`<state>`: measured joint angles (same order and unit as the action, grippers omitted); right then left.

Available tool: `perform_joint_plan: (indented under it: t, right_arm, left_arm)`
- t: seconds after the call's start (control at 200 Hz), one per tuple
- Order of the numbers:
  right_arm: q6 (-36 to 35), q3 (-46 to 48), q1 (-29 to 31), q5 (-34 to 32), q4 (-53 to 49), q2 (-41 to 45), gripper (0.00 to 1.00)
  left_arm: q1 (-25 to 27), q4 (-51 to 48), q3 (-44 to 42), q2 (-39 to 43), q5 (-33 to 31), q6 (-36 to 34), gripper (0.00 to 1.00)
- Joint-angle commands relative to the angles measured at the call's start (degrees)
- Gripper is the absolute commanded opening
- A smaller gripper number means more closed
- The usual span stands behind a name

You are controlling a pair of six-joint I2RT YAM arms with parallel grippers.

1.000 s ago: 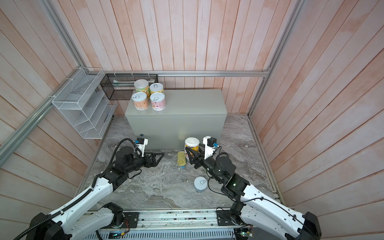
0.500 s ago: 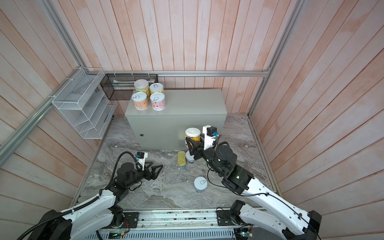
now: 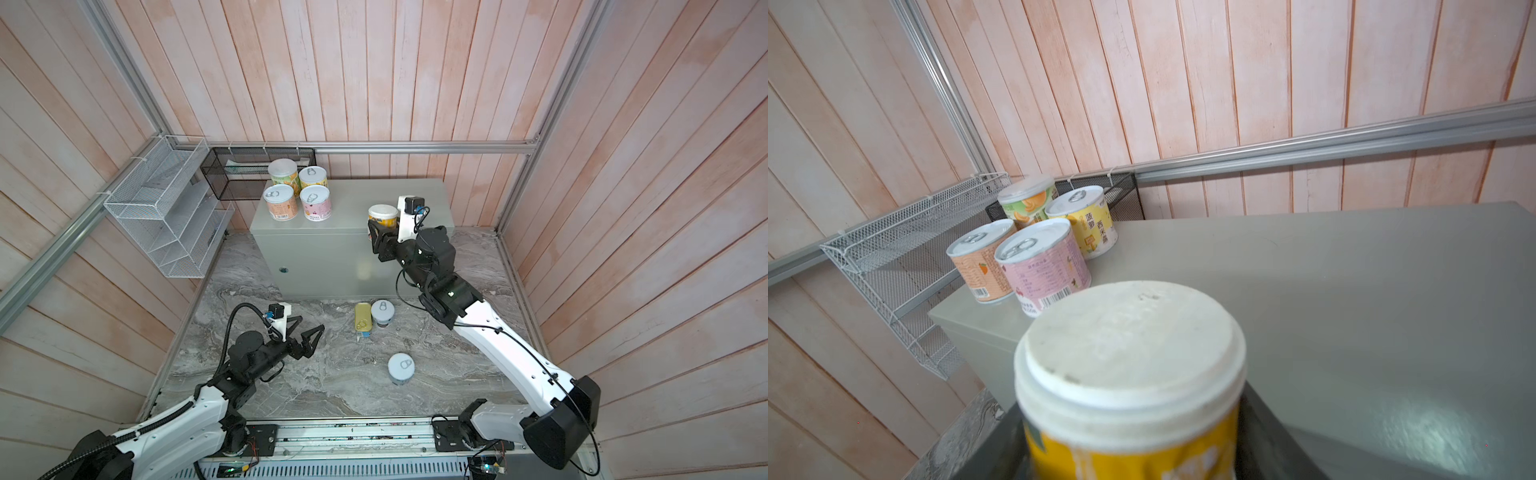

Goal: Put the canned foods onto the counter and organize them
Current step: 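Carry the yellow can up onto the gray cabinet top with the right gripper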

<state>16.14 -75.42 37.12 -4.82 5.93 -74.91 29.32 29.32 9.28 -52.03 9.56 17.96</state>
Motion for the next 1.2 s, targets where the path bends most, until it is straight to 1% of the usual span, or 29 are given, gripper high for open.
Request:
perform_joint_plan:
  t: [0.0, 0.125, 0.32, 0.5, 0.755, 0.815, 1.025, 1.1, 1.195]
  right_arm:
    - [-2.33, -7.06, -0.74, 6.04, 4.24, -2.51, 0.57]
    - [-4.44, -12.06, -1.32, 5.85, 3.79, -5.92, 0.57]
    - [-7.98, -18.95, -1.76, 6.71, 4.35, -10.68, 0.57]
    - [-11.84, -24.34, -1.98, 7.71, 5.16, -15.19, 0.58]
    - [-13.56, -32.39, -2.59, 8.97, 4.79, -22.56, 0.59]
    - [-12.59, -35.19, -2.92, 8.08, 3.33, -24.78, 0.6]
    - [-8.93, -40.68, -4.54, 9.66, 3.19, -30.89, 0.6]
    - [-8.7, -43.6, -4.99, 9.7, 2.01, -33.6, 0.6]
    - [-8.74, -44.49, -5.19, 9.08, 2.78, -35.82, 0.6]
  left_arm:
    - [0.21, 1.65, 0.89, -2.29, -0.25, -0.81, 1.0]
    - [0.21, 1.15, 1.65, -3.6, 0.19, -0.98, 1.0]
    - [0.26, 1.55, 0.79, -2.15, -1.15, -0.8, 1.0]
    - [0.25, 1.22, 1.1, -2.5, -1.65, -0.82, 1.0]
    - [0.29, 1.05, 1.27, -2.88, -1.83, -0.59, 1.0]
    - [0.25, 1.05, 1.37, -2.94, -1.91, -0.63, 1.0]
    - [0.29, 0.83, 1.52, -3.16, -2.18, -0.73, 1.0]
    - [0.3, 0.69, 1.53, -3.32, -2.18, -0.56, 1.0]
    - [0.3, 0.74, 1.58, -3.3, -1.85, -0.55, 1.0]
